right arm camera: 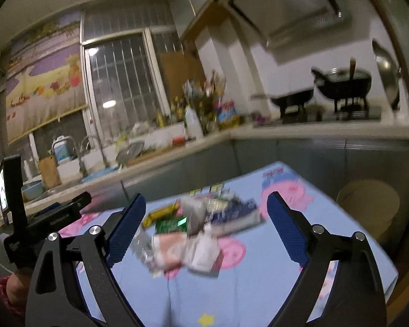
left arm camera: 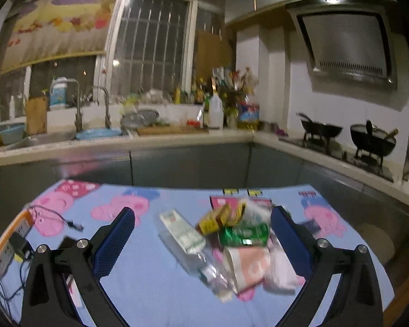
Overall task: Collect trash
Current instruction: 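Move both tools toward the trash pile on the table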
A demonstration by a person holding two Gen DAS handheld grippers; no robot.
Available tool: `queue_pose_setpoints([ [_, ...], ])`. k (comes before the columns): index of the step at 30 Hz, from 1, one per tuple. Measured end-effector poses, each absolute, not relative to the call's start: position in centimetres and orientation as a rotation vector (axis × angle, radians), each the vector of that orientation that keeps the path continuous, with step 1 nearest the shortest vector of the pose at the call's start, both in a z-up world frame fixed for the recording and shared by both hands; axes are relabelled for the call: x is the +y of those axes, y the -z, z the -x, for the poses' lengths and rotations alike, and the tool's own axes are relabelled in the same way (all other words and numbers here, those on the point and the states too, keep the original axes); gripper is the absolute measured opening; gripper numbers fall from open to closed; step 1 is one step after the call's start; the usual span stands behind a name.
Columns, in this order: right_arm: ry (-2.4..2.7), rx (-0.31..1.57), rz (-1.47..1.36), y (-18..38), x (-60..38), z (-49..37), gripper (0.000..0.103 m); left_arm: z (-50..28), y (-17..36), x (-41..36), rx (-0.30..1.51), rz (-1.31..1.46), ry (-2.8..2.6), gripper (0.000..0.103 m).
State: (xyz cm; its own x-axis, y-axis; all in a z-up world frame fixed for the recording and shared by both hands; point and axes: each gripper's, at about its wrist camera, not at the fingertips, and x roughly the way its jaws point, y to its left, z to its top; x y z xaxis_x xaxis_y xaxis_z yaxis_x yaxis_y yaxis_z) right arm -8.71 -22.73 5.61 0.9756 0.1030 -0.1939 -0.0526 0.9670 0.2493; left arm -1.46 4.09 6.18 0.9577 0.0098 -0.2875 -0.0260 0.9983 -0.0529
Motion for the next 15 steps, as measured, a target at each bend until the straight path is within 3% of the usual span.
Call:
queue_pose_setpoints([
  [15, -0.003, 0.056, -0.15, -9.5, -24.2, 7.0, 0.089, -2.3, -5.7, 5.6, 0.357, 0.088, -0.061, 0.099],
])
